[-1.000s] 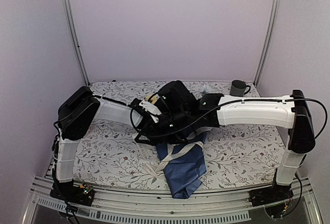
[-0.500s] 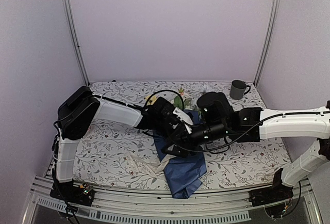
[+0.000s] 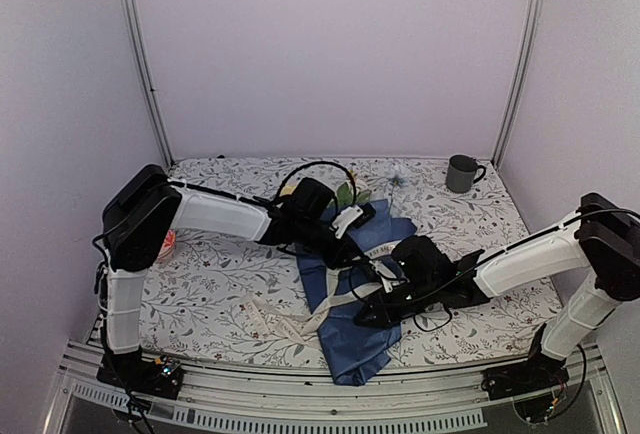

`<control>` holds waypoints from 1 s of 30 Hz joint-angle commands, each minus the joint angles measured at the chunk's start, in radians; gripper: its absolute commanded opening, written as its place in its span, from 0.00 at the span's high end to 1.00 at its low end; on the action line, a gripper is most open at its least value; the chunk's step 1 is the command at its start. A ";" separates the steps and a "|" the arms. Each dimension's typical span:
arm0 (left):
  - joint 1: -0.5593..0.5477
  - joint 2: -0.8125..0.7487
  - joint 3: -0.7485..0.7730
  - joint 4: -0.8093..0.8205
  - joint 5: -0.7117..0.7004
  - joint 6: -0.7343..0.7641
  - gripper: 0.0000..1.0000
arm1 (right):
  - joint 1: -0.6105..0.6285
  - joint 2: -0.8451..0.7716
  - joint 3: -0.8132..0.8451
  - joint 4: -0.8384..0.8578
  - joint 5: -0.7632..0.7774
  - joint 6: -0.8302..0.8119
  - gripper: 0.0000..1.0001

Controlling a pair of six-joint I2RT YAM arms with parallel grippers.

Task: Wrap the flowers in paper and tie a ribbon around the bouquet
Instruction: Cross the ribbon over the folded bouquet.

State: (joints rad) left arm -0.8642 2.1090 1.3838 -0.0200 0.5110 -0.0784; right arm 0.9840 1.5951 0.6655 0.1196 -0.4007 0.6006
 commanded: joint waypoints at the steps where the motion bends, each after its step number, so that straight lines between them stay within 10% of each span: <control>1: 0.010 -0.108 -0.012 0.077 -0.015 0.001 1.00 | -0.008 0.060 -0.039 0.107 0.003 0.134 0.93; 20: -0.360 -0.543 -0.320 0.036 0.115 0.357 1.00 | -0.064 0.154 -0.109 0.302 -0.068 0.298 0.94; 25: -0.418 -0.447 -0.253 -0.291 -0.070 0.449 0.47 | -0.065 0.154 -0.099 0.307 -0.068 0.306 0.94; 30: -0.417 -0.507 -0.314 -0.263 -0.176 0.476 0.01 | -0.064 0.148 -0.093 0.300 -0.064 0.305 0.95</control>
State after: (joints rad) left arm -1.2827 1.6554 1.0977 -0.2256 0.4503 0.3386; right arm 0.9279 1.7309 0.5743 0.4126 -0.4778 0.8989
